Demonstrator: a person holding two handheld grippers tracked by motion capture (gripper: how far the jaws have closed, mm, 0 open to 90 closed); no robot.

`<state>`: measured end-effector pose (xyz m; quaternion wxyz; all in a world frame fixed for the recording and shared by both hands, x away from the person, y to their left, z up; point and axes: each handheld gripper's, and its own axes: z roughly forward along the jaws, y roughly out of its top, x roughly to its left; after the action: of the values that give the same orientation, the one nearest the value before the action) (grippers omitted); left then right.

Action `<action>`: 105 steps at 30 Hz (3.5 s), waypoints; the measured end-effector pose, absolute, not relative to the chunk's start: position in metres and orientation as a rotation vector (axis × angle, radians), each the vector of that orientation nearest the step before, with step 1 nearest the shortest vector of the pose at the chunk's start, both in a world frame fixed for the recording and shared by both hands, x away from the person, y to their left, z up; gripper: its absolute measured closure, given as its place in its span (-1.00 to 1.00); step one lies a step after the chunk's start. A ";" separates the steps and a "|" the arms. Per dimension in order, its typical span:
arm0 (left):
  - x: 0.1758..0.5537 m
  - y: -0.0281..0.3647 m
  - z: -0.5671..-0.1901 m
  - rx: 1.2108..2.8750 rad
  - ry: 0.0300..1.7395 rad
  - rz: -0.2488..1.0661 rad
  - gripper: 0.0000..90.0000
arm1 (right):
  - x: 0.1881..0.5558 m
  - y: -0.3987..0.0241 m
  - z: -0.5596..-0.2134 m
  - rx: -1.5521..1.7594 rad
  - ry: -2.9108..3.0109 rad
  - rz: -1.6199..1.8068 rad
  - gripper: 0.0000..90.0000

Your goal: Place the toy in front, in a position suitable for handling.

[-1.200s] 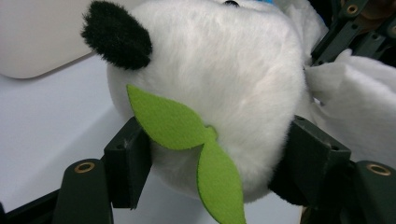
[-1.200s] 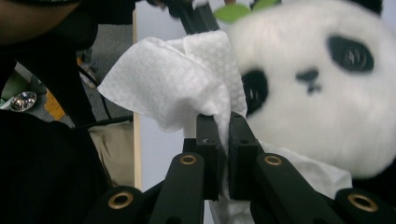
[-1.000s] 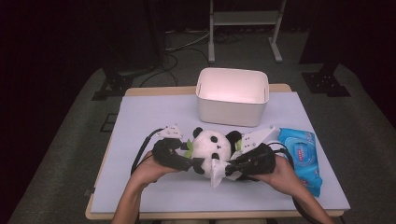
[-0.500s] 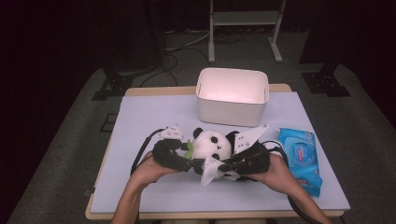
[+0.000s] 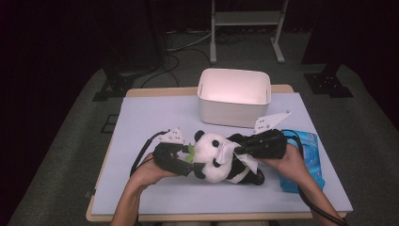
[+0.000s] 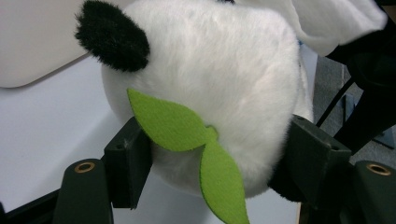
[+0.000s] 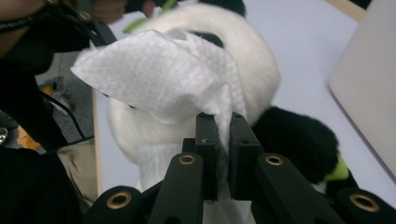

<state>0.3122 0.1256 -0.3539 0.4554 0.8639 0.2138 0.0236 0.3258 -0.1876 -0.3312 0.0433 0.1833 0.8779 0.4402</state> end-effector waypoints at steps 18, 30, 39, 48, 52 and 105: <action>0.321 0.129 -0.364 2.108 0.550 -0.094 -0.66 | 0.309 -0.178 -0.353 0.479 2.817 1.313 0.87; 0.313 0.128 -0.362 2.128 0.368 0.055 -0.29 | 0.309 -0.160 -0.325 0.389 2.765 1.382 0.87; 0.315 0.132 -0.364 2.129 0.377 0.039 -0.28 | 0.316 -0.163 -0.328 0.431 2.777 1.299 0.87; 0.324 0.133 -0.370 2.099 0.462 -0.016 -0.53 | 0.319 -0.180 -0.354 0.534 2.803 1.312 0.87; 0.327 0.135 -0.374 2.092 0.527 -0.072 -0.72 | 0.318 -0.181 -0.356 0.537 2.801 1.304 0.87; 0.325 0.133 -0.374 2.115 0.430 -0.077 -0.77 | 0.310 -0.179 -0.344 0.494 2.784 1.315 0.88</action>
<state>0.3249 0.1333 -0.3741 0.4715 0.8636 0.1757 -0.0313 0.3096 -0.1788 -0.3443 0.0115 0.1585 0.8927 0.4218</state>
